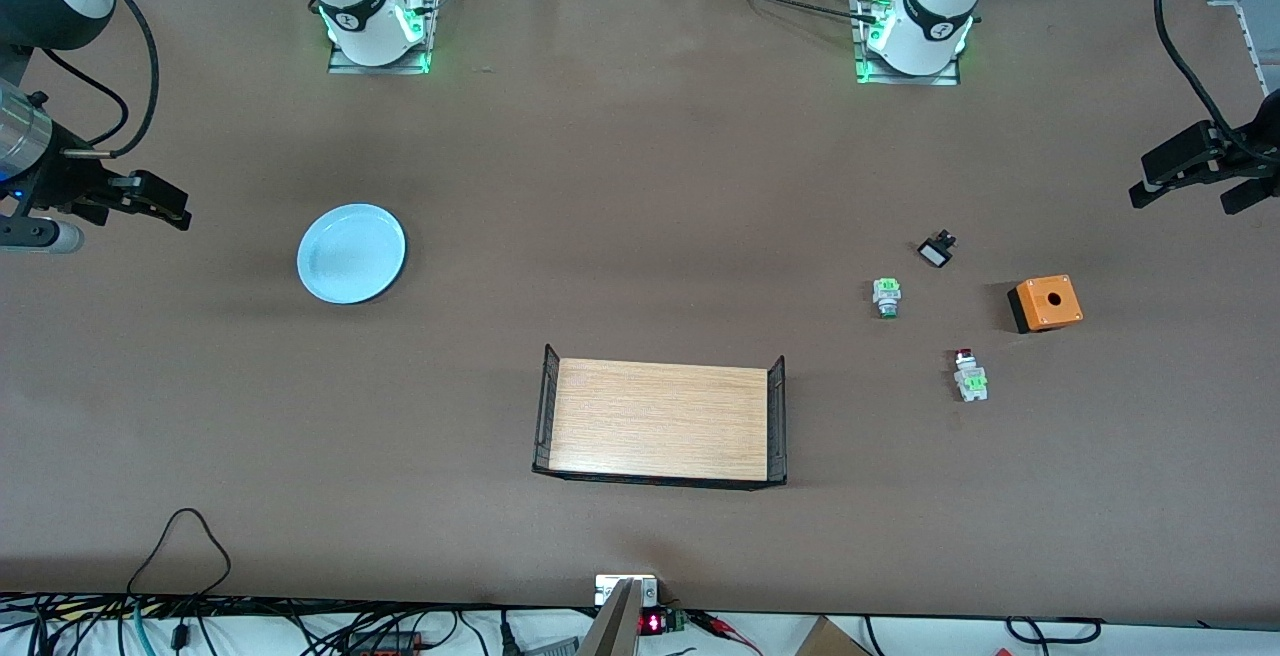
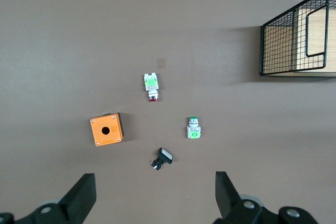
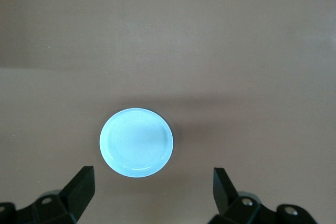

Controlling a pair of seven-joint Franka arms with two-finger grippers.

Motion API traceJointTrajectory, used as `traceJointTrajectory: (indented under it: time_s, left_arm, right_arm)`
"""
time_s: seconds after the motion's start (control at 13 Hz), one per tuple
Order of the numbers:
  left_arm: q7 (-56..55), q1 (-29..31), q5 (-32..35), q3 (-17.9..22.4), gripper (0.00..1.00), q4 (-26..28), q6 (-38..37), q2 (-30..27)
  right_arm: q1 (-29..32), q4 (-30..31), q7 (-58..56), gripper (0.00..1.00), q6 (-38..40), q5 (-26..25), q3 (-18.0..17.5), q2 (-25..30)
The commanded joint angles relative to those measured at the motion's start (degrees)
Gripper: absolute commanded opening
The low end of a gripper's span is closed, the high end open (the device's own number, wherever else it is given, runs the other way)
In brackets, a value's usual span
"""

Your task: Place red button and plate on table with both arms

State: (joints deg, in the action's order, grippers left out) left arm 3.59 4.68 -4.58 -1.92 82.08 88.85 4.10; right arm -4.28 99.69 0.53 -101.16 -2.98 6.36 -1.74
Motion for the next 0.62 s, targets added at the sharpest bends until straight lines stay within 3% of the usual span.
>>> traceJointTrajectory:
  time_s: [0.0,0.31,0.54]
  left_arm:
    - [-0.7,0.2,0.7,-0.4,1.00,-0.7,-0.8,-0.3]
    - [-0.7,0.3,0.7,-0.4,1.00,-0.6,-0.9,-0.3]
    - [-0.7,0.3,0.7,-0.4,1.00,-0.7,-0.7,-0.3]
  right_arm:
    - [-0.3,-1.4,-1.5,1.00,-0.4,0.2,0.6,-0.5]
    - [-0.4,-3.4,-1.3,1.00,0.2,-0.1,0.6,0.0]
    - [-0.3,-7.6,-1.1,1.00,4.8,0.1,0.6,-0.5]
